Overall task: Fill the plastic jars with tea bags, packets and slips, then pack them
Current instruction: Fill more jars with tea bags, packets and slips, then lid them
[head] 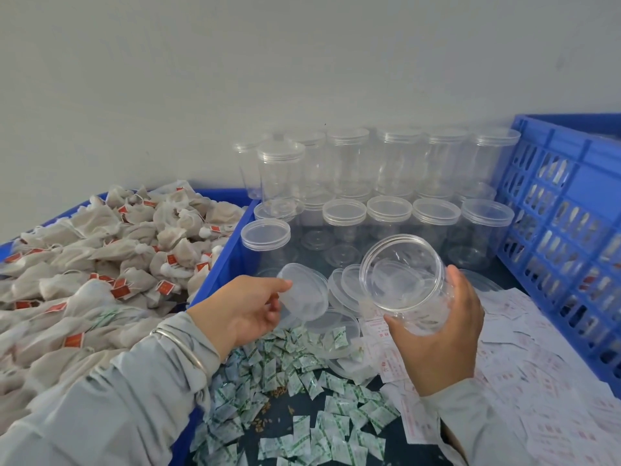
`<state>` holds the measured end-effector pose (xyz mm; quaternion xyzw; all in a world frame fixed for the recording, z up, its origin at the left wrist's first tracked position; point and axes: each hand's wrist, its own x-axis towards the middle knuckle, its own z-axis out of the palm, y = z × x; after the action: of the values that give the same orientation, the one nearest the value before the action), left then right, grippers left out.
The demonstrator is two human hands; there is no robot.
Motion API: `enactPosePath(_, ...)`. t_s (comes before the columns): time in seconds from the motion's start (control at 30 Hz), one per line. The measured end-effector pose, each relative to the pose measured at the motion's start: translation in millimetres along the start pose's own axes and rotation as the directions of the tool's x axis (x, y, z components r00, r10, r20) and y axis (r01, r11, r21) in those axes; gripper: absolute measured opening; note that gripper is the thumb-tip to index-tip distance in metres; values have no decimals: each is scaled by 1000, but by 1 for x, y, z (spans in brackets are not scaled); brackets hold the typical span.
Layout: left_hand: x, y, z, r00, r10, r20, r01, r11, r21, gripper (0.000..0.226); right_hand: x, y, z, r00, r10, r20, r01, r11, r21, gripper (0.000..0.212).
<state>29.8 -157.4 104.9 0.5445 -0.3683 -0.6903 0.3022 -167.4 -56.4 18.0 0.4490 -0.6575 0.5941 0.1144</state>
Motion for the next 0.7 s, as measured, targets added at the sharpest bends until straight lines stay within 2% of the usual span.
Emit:
enactPosePath(0.17,1,0,1,1000,6,23,-5,999,-41,6,-1,-2,0,1000,21,16,-22,1000,14,107)
enactPosePath(0.43,0,1,4,998,50,33,-47,995,-88,41,-2,-4,0,998,32,57,-35,998,48,108)
enactPosePath(0.53,-1,3,3,991,132,24,-131,990,-47,33,-3,-6,0,998,31,59,-34,998,59,108)
enactPosePath(0.6,-4,6,0,975,223,16,-223,975,-12,40,-4,-7,0,996,47,74,-53,995,79,110)
enactPosePath(0.7,-12,22,-11,915,403,-3,-402,915,27,32,-8,-15,-2,982,85,168,-112,980,161,111)
